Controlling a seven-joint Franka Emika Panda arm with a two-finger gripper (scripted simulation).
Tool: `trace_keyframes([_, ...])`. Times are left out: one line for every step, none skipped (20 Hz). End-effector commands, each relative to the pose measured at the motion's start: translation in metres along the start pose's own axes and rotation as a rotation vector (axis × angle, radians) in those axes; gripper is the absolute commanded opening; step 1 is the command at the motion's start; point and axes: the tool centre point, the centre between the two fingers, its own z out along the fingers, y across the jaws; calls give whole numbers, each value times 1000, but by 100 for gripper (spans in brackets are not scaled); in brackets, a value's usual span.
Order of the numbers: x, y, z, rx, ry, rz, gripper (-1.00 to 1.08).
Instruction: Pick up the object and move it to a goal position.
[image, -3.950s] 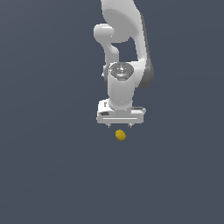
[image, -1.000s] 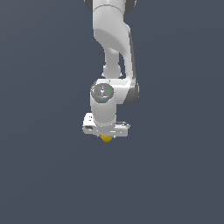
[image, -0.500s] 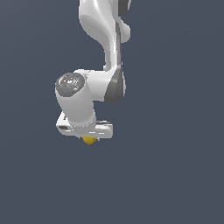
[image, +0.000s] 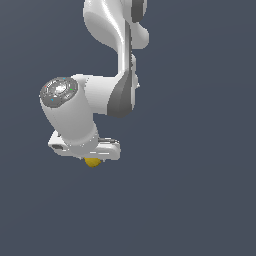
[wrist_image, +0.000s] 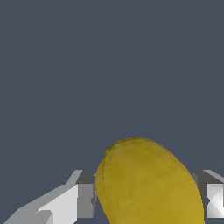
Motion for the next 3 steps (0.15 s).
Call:
trace_keyframes([2, 2, -3, 0, 1, -1, -100])
trace_keyframes([2, 2, -3, 0, 1, -1, -100])
trace_keyframes([2, 2, -3, 0, 1, -1, -100])
